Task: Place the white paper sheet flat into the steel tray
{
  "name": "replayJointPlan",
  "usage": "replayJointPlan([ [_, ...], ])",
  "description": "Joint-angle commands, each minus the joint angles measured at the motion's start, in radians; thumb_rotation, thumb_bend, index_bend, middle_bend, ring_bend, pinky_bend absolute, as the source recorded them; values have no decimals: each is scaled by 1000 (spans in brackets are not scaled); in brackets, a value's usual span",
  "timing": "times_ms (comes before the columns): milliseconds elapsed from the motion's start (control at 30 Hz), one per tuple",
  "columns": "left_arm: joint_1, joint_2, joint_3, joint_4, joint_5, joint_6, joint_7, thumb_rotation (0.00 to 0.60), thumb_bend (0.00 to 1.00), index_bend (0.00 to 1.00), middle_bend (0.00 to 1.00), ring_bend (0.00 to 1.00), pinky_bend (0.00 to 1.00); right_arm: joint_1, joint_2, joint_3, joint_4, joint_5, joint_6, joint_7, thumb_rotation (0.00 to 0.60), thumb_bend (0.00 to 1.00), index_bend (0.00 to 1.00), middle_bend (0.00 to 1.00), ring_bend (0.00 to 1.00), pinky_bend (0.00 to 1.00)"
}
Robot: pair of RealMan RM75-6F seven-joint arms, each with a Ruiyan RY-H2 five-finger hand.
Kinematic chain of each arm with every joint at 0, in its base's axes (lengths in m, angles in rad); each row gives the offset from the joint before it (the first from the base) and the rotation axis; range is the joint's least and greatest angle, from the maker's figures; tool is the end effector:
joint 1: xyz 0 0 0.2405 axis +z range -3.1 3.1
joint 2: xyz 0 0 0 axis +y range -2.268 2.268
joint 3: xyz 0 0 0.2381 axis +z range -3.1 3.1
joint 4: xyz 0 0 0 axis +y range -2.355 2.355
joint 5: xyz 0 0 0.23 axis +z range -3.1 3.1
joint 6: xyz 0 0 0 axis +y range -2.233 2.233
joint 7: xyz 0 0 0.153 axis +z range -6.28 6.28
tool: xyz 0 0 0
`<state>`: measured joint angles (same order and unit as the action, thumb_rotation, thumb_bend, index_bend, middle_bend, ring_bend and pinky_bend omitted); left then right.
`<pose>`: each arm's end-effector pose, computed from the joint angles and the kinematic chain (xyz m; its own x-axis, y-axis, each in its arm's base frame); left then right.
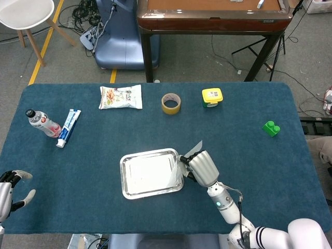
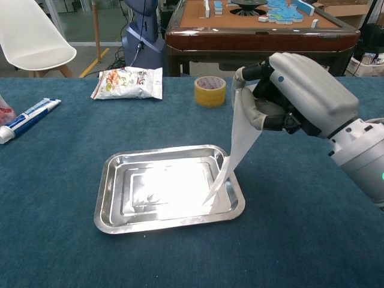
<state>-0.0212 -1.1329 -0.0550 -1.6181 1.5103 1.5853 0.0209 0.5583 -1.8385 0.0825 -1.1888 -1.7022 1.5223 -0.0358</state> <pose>-0.3036 0.1715 0.1423 0.3982 -0.0766 0.9141 0.9173 0.0398 -0.3963 -0.1139 -0.2713 -0.0478 0.1148 0.1093 0.9874 -0.7808 -0.6045 0.1577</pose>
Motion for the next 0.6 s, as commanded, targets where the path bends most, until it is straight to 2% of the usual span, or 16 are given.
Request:
replayJointPlan([
  [33, 0, 0, 0, 0, 0, 0, 0, 600, 228, 428, 409, 310, 459, -8, 7, -15, 4, -11, 0, 7, 600, 706, 622, 1000, 1000, 1000],
  [600, 3, 4, -1, -3, 2, 5, -4, 600, 228, 428, 409, 310, 459, -1, -23, -76, 132, -117, 45, 131, 600, 705, 637, 1000, 1000, 1000],
])
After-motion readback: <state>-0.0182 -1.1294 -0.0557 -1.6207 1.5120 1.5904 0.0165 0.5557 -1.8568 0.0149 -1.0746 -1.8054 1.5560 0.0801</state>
